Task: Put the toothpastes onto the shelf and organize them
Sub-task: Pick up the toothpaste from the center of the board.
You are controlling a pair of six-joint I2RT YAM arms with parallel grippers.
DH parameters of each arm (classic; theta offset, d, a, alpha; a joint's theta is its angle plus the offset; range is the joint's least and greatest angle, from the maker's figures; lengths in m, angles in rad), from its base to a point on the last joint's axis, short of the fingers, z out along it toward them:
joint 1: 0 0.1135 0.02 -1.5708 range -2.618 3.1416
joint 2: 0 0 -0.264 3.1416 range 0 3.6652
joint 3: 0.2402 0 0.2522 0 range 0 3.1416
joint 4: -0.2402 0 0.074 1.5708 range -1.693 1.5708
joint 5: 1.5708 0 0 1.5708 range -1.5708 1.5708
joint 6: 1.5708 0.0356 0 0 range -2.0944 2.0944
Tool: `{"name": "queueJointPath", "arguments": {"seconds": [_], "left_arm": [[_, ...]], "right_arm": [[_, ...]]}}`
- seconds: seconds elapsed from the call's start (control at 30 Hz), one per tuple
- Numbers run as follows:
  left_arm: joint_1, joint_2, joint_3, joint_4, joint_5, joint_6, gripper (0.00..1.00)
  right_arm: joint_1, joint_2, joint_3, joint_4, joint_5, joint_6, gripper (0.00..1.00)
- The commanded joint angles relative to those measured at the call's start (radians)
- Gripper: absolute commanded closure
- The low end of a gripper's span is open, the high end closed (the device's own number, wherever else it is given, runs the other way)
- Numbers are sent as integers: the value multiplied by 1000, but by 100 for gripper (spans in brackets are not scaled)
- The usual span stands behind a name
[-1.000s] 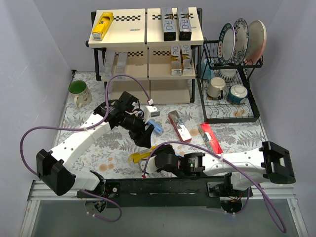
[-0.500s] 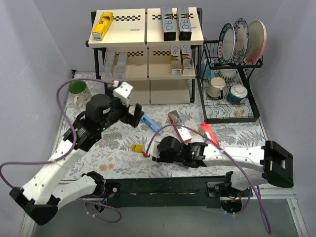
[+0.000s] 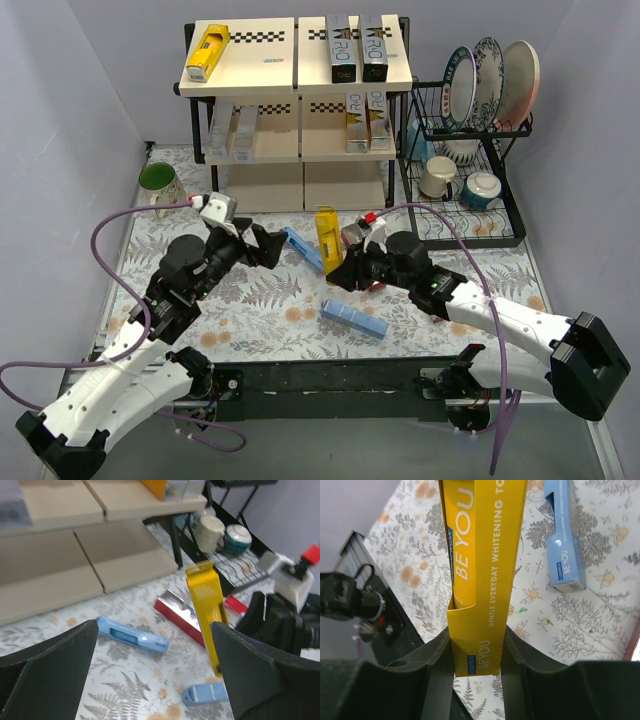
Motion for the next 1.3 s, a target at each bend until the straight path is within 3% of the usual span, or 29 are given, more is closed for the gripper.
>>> {"name": "queueJointPath", "arguments": {"seconds": [0.0,0.17,0.33,0.57,0.9,1.27], "left_arm": [[-2,29,-74,82,175,-116,2],[-18,29,-160,228,283,-162,2],[-80,44,-227,315,268,-194,2],[-226,106,-250,395,154,-148,2],[-456,231,-232,522,-186,-15,6],[-513,366,-273,780,-367,54,14]], "right_arm": [[-82,-60,-77,241,-89,387,85],[-118,-100,-146,322,-61,590,84],[-119,-128,-175,381,6,766,84],[-119,-151,-184,399,87,872,79],[-119,-174,-193,413,117,911,76],[-121,-212,-226,439,138,931,73]]}}
